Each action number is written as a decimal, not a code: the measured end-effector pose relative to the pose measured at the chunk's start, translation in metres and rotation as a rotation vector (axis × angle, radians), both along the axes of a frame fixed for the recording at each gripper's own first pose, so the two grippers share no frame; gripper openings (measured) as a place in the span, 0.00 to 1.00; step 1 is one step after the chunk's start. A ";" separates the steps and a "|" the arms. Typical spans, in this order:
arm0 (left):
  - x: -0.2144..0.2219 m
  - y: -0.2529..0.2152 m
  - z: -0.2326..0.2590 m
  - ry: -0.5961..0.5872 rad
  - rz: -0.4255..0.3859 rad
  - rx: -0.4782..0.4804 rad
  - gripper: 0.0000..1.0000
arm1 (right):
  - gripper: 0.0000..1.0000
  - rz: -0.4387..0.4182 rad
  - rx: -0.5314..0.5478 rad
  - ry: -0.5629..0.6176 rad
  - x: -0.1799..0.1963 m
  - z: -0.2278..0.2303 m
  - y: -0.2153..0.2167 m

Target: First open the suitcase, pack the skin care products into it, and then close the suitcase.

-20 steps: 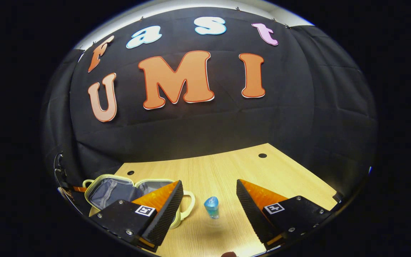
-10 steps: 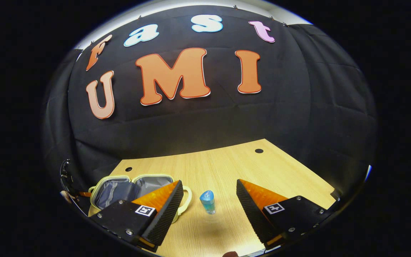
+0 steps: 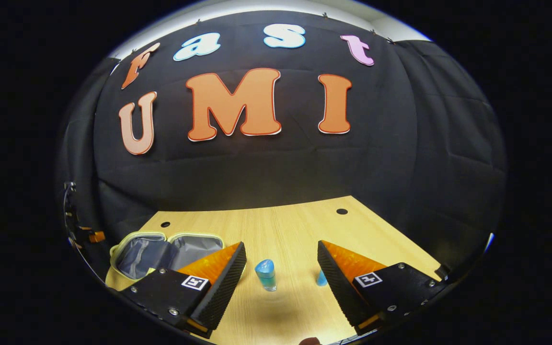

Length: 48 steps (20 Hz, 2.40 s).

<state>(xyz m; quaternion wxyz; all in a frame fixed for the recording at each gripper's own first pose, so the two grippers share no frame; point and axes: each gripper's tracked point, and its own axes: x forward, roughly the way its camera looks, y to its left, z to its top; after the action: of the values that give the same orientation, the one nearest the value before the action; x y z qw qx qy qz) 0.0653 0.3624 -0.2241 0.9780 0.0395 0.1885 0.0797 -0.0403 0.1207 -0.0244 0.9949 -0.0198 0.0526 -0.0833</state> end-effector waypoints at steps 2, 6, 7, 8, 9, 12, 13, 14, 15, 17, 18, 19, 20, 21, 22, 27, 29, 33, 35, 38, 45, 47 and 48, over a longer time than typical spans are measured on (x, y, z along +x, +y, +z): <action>-0.002 -0.030 0.033 -0.067 -0.012 -0.002 0.98 | 0.95 0.014 -0.021 -0.010 0.005 0.002 -0.008; -0.021 -0.097 0.100 -0.188 -0.031 0.005 0.95 | 0.95 0.055 -0.065 -0.015 0.015 0.005 -0.030; -0.024 -0.121 0.111 -0.214 -0.049 -0.013 0.95 | 0.95 0.067 -0.062 -0.013 0.018 0.005 -0.036; -0.024 -0.144 0.119 -0.233 -0.070 -0.024 0.96 | 0.95 0.079 -0.052 -0.011 0.021 0.006 -0.042; -0.025 -0.166 0.123 -0.246 -0.080 -0.024 0.96 | 0.95 0.094 -0.043 -0.013 0.024 0.007 -0.047; -0.029 -0.235 0.120 -0.251 -0.107 -0.026 0.97 | 0.95 0.119 -0.041 -0.019 0.032 0.011 -0.068; -0.030 -0.257 0.120 -0.252 -0.119 -0.035 0.97 | 0.95 0.124 -0.046 -0.019 0.034 0.012 -0.075; -0.033 -0.284 0.119 -0.257 -0.138 -0.045 0.97 | 0.95 0.130 -0.053 -0.020 0.035 0.013 -0.083; -0.034 -0.309 0.119 -0.263 -0.165 -0.057 0.97 | 0.95 0.138 -0.062 -0.019 0.036 0.013 -0.090; -0.034 -0.356 0.120 -0.275 -0.215 -0.076 0.97 | 0.95 0.152 -0.063 -0.012 0.036 0.011 -0.107; -0.034 -0.378 0.120 -0.274 -0.237 -0.078 0.97 | 0.95 0.156 -0.059 -0.013 0.036 0.011 -0.113; -0.033 -0.396 0.118 -0.272 -0.253 -0.071 0.97 | 0.95 0.160 -0.057 -0.011 0.036 0.010 -0.119; -0.030 -0.411 0.119 -0.267 -0.266 -0.057 0.97 | 0.95 0.163 -0.057 -0.006 0.036 0.007 -0.124; -0.029 -0.424 0.116 -0.256 -0.273 -0.048 0.97 | 0.95 0.169 -0.060 0.002 0.036 0.004 -0.129; -0.028 -0.438 0.115 -0.251 -0.286 -0.053 0.97 | 0.95 0.174 -0.065 0.009 0.037 0.000 -0.133; -0.028 -0.513 0.095 -0.220 -0.400 -0.089 0.97 | 0.95 0.183 -0.069 0.031 0.035 -0.010 -0.148; -0.026 -0.531 0.082 -0.196 -0.430 -0.072 0.97 | 0.96 0.185 -0.072 0.049 0.037 -0.018 -0.150; -0.028 -0.574 0.049 -0.159 -0.509 -0.086 0.97 | 0.95 0.174 -0.086 0.088 0.040 -0.035 -0.160; -0.031 -0.594 0.029 -0.126 -0.540 -0.097 0.97 | 0.95 0.160 -0.078 0.113 0.041 -0.046 -0.167; -0.025 -0.601 -0.004 -0.083 -0.554 -0.080 0.97 | 0.95 0.141 -0.077 0.147 0.044 -0.060 -0.177; -0.019 -0.603 -0.090 0.057 -0.533 -0.072 0.98 | 0.96 0.115 -0.062 0.181 0.046 -0.077 -0.186; -0.019 -0.598 -0.106 0.088 -0.507 -0.047 0.97 | 0.95 0.113 -0.054 0.199 0.044 -0.086 -0.190; -0.022 -0.594 -0.115 0.108 -0.495 -0.040 0.97 | 0.96 0.111 -0.049 0.206 0.042 -0.089 -0.191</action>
<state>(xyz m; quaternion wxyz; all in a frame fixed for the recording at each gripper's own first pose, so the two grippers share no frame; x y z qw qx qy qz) 0.0436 -0.2316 -0.3388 0.9569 0.0693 0.2265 -0.1680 0.0021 -0.0702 -0.1130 0.9866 -0.0554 0.1513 -0.0268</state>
